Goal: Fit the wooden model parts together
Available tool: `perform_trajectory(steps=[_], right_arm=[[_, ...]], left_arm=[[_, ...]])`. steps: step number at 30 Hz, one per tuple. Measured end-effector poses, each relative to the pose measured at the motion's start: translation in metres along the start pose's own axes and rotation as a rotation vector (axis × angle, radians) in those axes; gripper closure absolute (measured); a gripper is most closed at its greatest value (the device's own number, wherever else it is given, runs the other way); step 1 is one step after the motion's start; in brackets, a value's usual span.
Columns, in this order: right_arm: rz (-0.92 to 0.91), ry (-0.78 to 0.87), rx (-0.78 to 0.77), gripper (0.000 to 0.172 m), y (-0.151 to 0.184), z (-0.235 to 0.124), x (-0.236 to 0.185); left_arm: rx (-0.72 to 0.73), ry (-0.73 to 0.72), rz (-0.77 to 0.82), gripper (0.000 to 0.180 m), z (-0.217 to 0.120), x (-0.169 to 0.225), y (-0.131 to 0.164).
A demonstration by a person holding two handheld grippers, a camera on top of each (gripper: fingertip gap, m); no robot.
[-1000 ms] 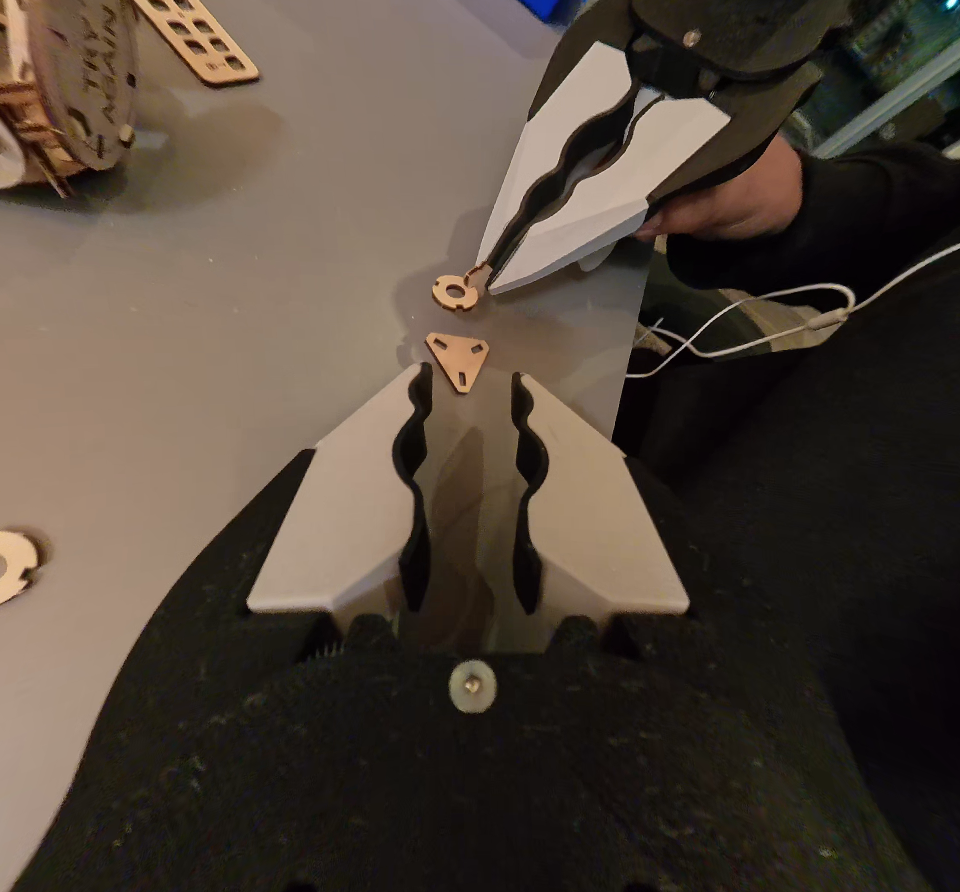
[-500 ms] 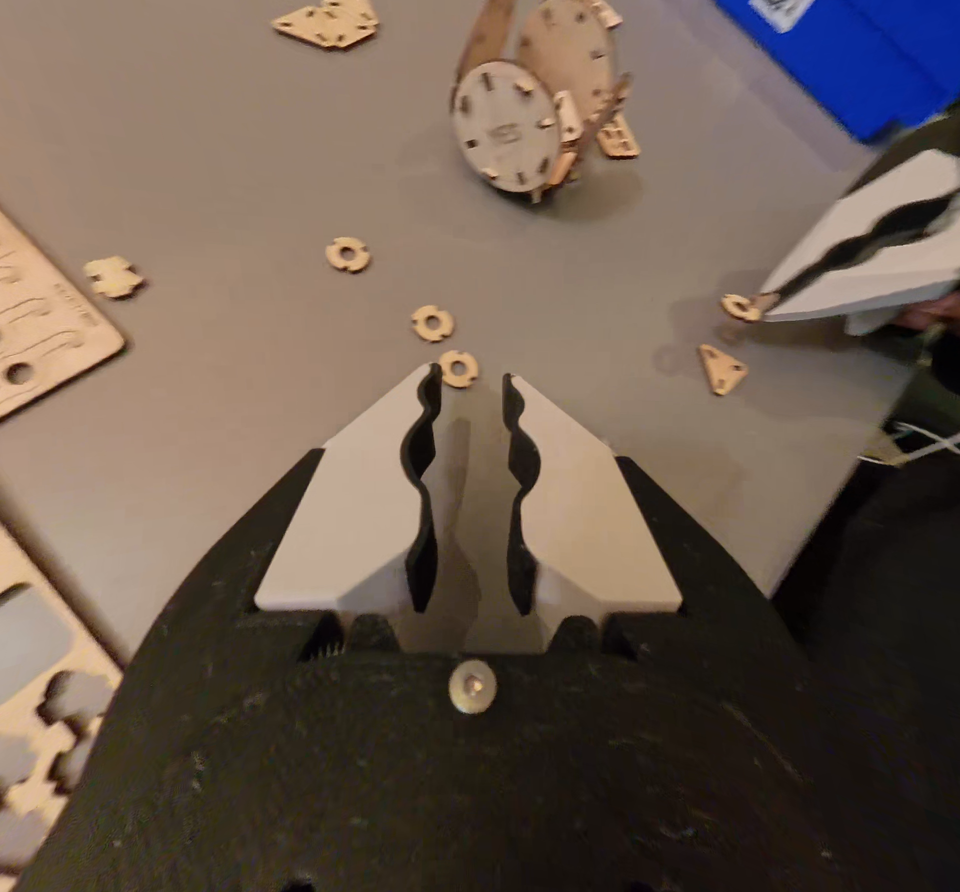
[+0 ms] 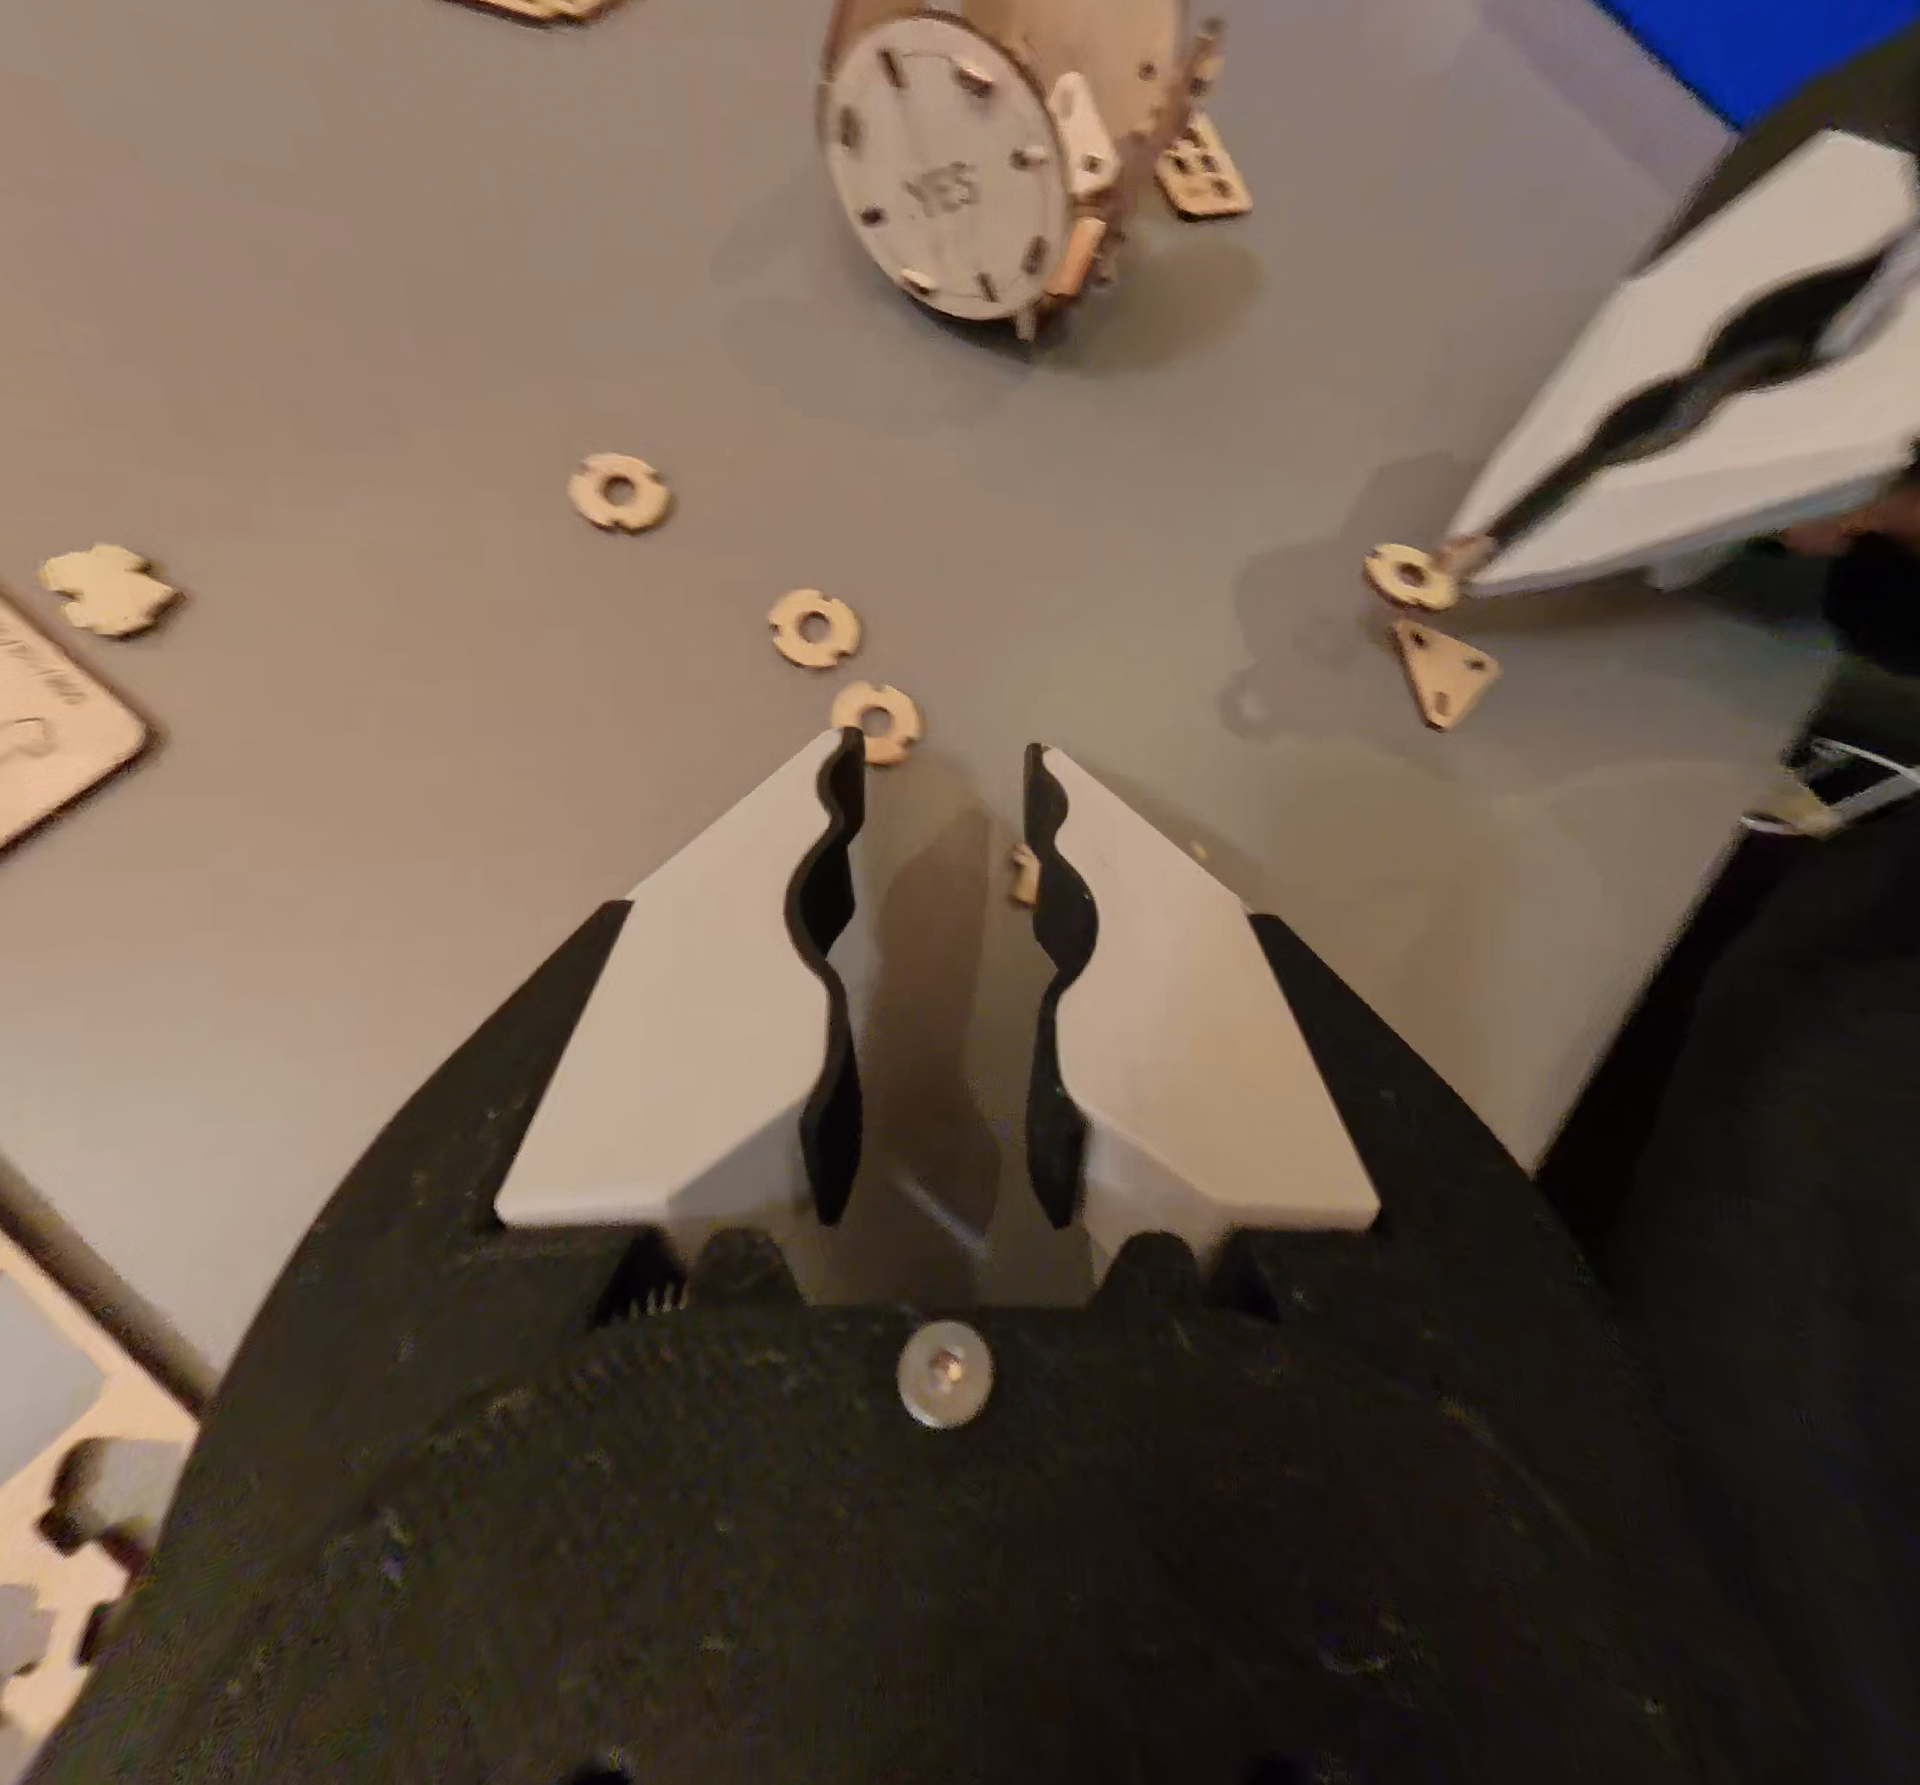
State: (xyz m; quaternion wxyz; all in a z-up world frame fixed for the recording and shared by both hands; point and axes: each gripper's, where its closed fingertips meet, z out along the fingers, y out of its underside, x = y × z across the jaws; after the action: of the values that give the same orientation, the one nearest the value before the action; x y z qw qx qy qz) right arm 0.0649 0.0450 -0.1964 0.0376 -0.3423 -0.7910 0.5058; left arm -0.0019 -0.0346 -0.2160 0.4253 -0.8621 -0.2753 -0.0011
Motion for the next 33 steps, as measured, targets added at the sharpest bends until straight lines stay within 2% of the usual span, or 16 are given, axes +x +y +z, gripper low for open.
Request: perform_trajectory(steps=[5,11,12,14,16,20,24,33], right_arm=[[0.003,-0.026,-0.083,0.171,0.011,0.006,-0.001],[-0.070,-0.007,-0.186,0.171,0.024,0.012,0.003],[-0.071,-0.008,-0.186,0.169,0.024,0.012,0.003],[-0.077,0.003,-0.182,0.151,0.024,0.012,0.004],[-0.094,0.026,-0.169,0.141,0.023,0.011,0.005],[-0.185,0.067,-0.161,0.135,0.019,0.015,0.003],[-0.225,0.030,-0.190,0.135,0.019,0.023,0.001],[-0.261,-0.049,-0.221,0.156,0.019,0.028,0.001]], left_arm=[[-0.061,0.065,-0.021,0.154,-0.009,0.014,0.018],[0.001,0.168,-0.022,0.153,-0.008,0.043,0.005],[-0.003,0.171,-0.013,0.153,-0.006,0.045,0.004],[-0.015,0.163,0.009,0.154,-0.003,0.047,0.005],[-0.017,0.165,0.020,0.154,-0.001,0.048,0.005],[-0.018,0.182,0.012,0.155,-0.001,0.050,0.007],[-0.011,0.169,0.008,0.155,-0.007,0.045,0.008],[0.003,0.112,-0.041,0.153,-0.023,0.026,0.019]])
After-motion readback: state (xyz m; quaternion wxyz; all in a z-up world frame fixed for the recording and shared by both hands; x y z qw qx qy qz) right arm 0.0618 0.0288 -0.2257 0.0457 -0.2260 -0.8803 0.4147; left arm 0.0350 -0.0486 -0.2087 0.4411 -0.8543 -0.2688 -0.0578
